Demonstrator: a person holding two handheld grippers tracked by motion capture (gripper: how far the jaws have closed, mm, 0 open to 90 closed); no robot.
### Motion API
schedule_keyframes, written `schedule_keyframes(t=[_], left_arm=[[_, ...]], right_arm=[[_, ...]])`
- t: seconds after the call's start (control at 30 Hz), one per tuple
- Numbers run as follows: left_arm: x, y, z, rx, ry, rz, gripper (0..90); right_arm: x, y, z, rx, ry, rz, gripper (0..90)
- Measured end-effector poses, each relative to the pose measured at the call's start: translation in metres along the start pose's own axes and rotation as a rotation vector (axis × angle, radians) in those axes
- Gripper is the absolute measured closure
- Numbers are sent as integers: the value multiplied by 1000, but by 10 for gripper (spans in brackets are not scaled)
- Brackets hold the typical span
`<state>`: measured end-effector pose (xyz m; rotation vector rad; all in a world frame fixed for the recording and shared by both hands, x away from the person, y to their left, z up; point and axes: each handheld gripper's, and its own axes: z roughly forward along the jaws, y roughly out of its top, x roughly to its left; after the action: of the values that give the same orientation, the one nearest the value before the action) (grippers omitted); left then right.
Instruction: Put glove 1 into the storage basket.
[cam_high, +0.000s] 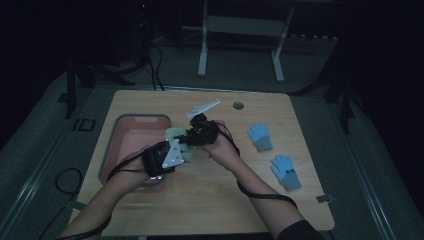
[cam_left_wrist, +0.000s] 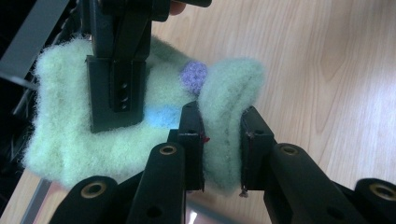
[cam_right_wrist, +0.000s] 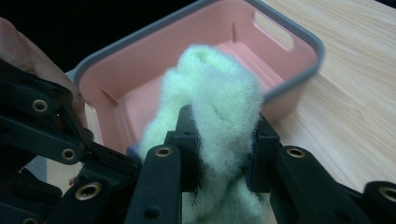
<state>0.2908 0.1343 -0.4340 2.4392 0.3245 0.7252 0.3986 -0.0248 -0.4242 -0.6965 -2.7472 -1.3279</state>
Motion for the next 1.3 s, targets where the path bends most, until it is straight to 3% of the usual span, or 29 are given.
schedule_keyframes(t=[0.2, 0.23, 0.67, 0.77, 0.9, 1.17, 1.3], left_arm=[[3, -18, -13, 20, 23, -16, 755], [4, -26, -17, 37, 32, -14, 755], [11, -71, -34, 99, 29, -52, 755], [14, -86, -30, 113, 9, -68, 755], [14, -94, -20, 129, -14, -69, 755], [15, -101, -1, 141, -56, -79, 754], [16, -103, 6, 152, -68, -87, 753]], right_arm=[[10, 13, 20, -2, 28, -8, 713], [15, 18, 30, -3, 42, -12, 713], [34, 36, 79, 23, 95, -16, 713], [36, 38, 96, 34, 106, -16, 714], [32, 34, 108, 57, 106, -1, 714], [21, 25, 126, 137, 79, 3, 712], [17, 22, 130, 148, 67, 17, 710]])
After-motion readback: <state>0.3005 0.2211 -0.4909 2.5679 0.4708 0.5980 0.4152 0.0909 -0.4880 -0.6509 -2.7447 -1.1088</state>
